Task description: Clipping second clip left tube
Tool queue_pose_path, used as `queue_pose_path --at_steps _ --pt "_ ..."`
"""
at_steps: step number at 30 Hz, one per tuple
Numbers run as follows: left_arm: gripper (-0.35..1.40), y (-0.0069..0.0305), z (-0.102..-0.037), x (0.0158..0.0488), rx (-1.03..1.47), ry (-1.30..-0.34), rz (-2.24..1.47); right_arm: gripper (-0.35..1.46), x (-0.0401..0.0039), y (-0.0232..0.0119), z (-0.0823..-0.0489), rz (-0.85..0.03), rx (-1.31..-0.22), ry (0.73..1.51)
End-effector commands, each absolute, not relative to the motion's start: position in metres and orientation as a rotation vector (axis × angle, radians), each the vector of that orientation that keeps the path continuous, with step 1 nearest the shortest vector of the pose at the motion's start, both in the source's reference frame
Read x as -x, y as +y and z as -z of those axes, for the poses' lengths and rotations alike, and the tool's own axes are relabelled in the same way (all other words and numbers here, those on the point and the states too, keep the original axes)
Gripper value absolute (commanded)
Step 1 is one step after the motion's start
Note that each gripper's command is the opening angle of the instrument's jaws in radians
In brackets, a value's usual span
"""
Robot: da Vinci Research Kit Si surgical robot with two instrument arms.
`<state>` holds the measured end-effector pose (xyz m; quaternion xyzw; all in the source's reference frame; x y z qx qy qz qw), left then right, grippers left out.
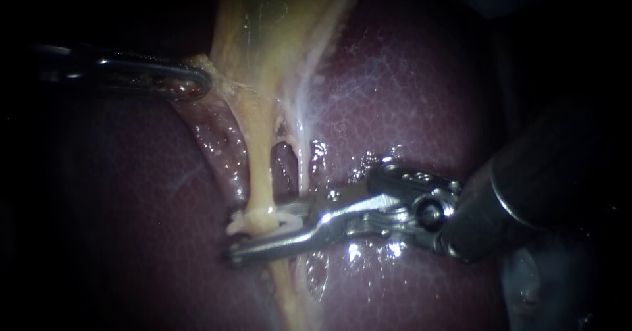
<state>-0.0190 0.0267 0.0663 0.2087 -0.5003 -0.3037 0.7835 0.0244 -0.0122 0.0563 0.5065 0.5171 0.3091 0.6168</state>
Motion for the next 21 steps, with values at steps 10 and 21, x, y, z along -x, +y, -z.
queue_pose_path --at_steps 10,21 --pt "-0.35 0.0266 -0.0663 0.019 -0.45 -1.08 0.655 0.03 -0.0243 -0.0122 -0.0566 -0.711 -1.18 1.183" --pt "-0.35 0.0266 -0.0663 0.019 -0.45 -1.08 0.655 -0.35 -0.0243 -0.0118 -0.0573 -0.697 -1.19 1.186"
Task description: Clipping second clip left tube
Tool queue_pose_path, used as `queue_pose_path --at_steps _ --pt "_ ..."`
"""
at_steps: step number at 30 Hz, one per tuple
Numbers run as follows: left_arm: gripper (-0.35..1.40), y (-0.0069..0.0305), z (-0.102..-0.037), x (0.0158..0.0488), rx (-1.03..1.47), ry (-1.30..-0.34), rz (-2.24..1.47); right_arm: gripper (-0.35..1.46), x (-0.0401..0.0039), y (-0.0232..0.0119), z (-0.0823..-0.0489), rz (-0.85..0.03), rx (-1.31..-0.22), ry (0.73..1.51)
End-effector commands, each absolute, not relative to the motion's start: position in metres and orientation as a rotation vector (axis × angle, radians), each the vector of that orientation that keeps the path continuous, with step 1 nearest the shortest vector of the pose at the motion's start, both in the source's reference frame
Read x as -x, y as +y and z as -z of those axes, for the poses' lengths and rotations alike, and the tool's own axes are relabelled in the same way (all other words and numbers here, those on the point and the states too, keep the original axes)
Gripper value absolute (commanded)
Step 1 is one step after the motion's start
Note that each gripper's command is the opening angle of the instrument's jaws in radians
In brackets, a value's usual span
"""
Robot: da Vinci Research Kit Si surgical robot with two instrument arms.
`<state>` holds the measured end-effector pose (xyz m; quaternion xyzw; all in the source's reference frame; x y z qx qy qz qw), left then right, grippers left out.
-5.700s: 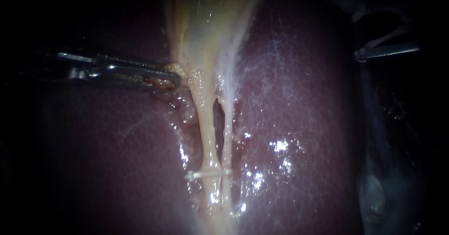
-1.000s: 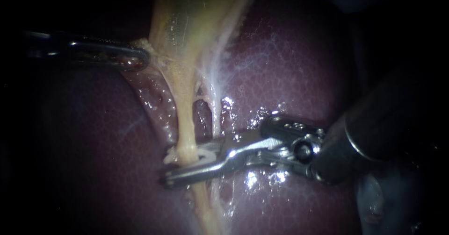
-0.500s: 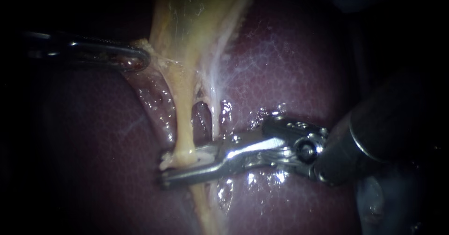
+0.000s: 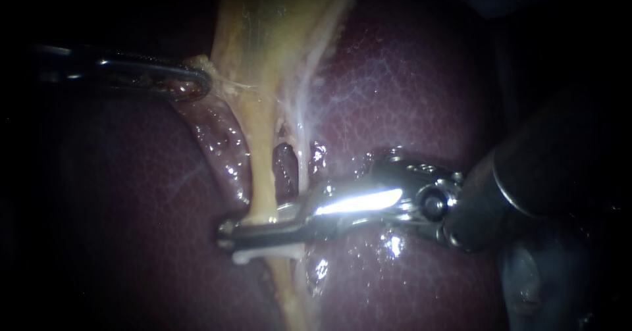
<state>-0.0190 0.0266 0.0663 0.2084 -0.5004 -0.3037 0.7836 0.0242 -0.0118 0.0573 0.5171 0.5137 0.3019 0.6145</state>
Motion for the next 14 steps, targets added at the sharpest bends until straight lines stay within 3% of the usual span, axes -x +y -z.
queue_pose_path --at_steps 1,14 --pt "-0.35 0.0266 -0.0663 0.019 -0.45 -1.08 0.655 -0.35 -0.0243 -0.0118 -0.0574 -0.697 -1.19 1.186" --pt "-0.35 0.0266 -0.0663 0.019 -0.45 -1.08 0.656 -0.35 -0.0244 -0.0117 -0.0577 -0.696 -1.189 1.186"
